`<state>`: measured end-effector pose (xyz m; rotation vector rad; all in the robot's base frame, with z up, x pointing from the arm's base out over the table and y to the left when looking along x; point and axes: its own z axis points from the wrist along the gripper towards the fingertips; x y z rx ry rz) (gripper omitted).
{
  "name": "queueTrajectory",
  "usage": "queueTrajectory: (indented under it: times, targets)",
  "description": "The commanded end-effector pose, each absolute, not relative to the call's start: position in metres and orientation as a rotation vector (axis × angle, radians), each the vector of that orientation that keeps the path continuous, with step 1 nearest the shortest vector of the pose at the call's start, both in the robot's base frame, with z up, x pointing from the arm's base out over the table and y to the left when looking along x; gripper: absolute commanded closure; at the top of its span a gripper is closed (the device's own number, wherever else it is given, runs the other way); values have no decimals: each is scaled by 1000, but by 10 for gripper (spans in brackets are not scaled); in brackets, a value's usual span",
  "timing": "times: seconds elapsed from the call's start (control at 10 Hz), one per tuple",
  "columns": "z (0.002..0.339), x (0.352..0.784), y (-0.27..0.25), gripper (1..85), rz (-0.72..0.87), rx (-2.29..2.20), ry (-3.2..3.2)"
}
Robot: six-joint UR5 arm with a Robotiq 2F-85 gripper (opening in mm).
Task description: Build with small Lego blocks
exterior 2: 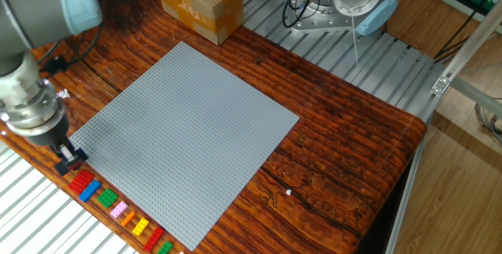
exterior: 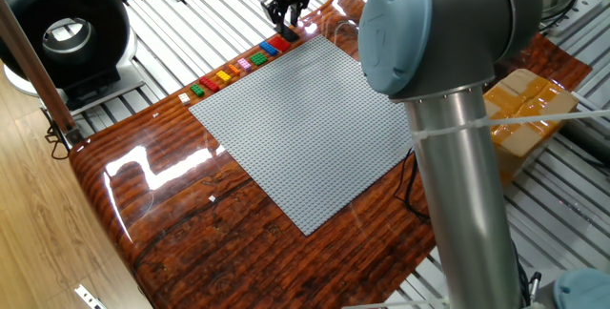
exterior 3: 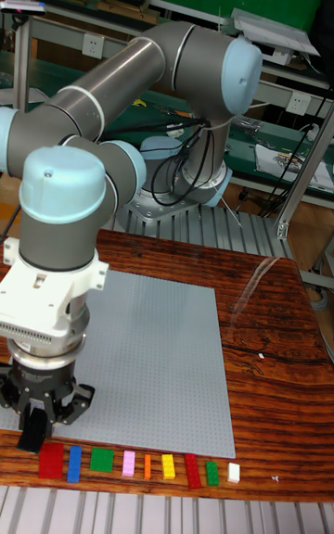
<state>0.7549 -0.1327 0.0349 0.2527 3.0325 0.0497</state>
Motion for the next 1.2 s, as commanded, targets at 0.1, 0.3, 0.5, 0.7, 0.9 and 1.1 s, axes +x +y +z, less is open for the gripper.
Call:
queueTrajectory:
  times: [0.1,0.3,0.5,0.7,0.9,1.1]
  targets:
    - [27,731,-138,847,102,235,3026]
    - [22,717,-132,847,120,146,3058]
    - [15,713,-133,847,96,86,3059]
    - [8,711,-135,847,108,35,3053]
    - [5,711,-135,847,108,23,3051]
    - [4,711,-136,847,110,24,3050]
